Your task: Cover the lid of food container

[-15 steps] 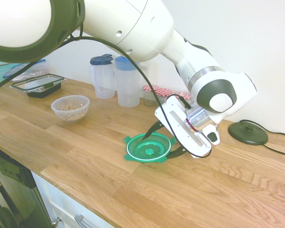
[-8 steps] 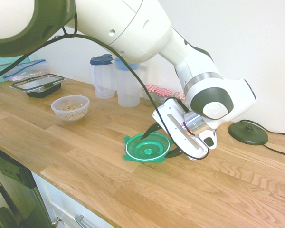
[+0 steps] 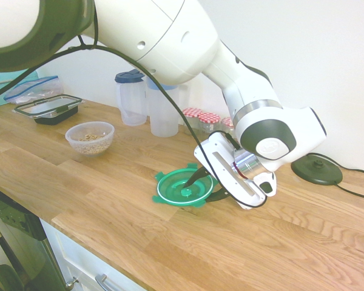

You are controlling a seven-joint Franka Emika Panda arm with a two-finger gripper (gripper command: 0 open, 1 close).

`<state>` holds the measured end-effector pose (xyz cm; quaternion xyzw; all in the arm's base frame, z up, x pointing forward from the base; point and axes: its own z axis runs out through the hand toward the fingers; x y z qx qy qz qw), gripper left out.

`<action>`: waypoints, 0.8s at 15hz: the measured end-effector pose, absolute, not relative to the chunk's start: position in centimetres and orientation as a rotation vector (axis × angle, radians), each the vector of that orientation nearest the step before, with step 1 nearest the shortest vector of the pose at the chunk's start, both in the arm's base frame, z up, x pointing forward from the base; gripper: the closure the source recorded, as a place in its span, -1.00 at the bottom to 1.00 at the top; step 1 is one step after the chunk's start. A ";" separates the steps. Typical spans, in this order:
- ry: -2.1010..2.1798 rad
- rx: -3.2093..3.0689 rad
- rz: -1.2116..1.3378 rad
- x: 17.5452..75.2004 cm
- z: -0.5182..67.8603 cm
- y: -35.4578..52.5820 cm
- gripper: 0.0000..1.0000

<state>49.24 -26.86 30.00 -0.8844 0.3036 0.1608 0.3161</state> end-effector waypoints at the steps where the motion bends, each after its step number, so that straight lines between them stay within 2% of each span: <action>1: 0.795 -2.329 0.423 49.1 29.8 -26.8 1.00; 12: 0.790 -2.324 0.393 48.8 29.9 -27.1 1.00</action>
